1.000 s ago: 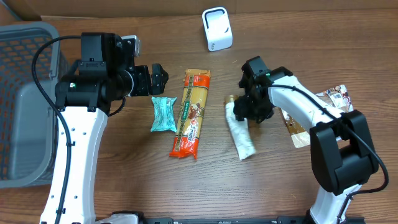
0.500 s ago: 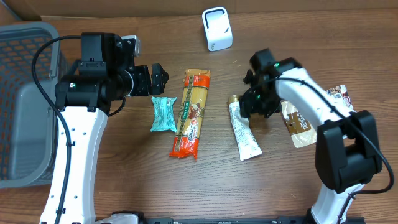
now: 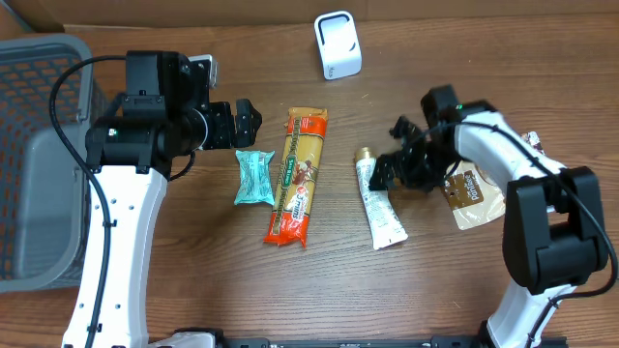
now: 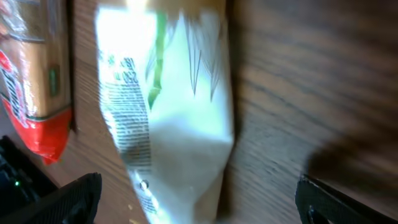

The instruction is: Scan the item barcode

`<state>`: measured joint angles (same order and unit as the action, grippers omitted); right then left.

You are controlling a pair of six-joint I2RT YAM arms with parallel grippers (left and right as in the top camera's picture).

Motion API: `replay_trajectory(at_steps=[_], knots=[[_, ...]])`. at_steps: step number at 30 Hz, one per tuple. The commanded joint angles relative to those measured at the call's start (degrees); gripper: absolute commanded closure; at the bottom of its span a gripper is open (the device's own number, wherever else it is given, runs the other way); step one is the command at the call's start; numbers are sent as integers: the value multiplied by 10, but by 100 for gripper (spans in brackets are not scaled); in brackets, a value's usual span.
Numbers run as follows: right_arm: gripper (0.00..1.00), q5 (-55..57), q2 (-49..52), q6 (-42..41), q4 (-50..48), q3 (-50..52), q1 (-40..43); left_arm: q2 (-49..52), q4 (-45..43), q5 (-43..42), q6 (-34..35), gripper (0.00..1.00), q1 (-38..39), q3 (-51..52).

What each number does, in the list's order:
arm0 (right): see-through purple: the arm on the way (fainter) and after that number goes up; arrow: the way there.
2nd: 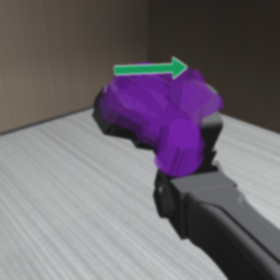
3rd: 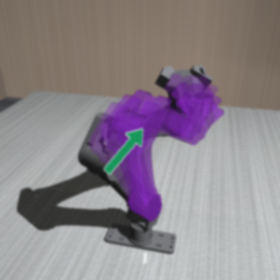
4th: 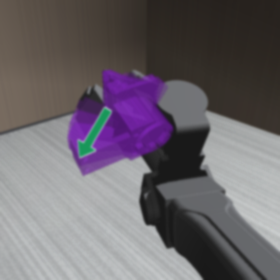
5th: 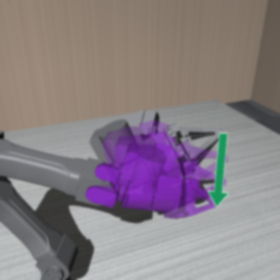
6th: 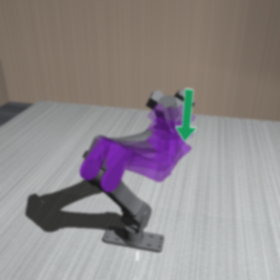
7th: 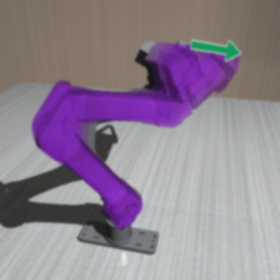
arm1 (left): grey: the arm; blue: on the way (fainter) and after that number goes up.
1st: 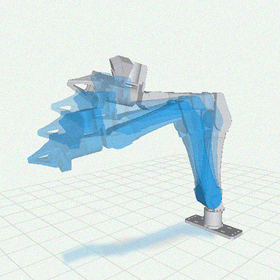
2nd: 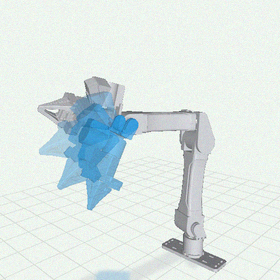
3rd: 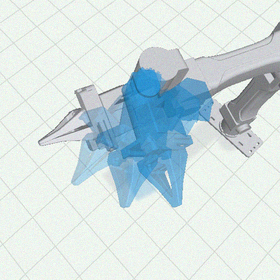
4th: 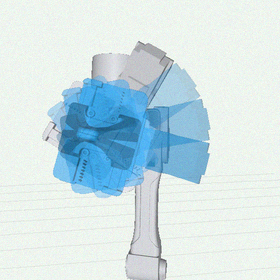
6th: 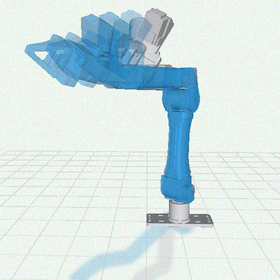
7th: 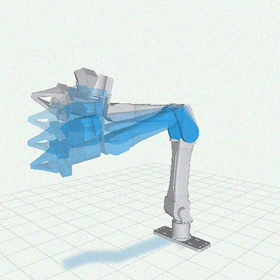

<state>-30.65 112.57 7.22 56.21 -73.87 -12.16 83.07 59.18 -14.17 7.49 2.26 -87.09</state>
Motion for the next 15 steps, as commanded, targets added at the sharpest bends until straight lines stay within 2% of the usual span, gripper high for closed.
replay_trajectory(at_steps=[1, 4, 7, 8, 10, 15], knots=[[0, -47, 0, -1, -38, 40, -4, 2, 0, -3, -9, 0, 7, -3], [5, -58, 1, -30, -79, 66, -4, 2, 0, -3, -9, 0, 7, -3], [27, -69, 1, -59, -107, 82, -6, 2, 0, -3, -9, 1, 7, -3], [31, -70, 1, -69, -114, 86, -7, 2, 0, -3, -9, 1, 7, -3], [34, -70, 1, -83, -125, 94, -12, 2, 0, -3, -9, 0, 7, -3], [69, -70, 1, -104, -137, 103, -29, 2, 0, -3, -9, 0, 7, -3]])
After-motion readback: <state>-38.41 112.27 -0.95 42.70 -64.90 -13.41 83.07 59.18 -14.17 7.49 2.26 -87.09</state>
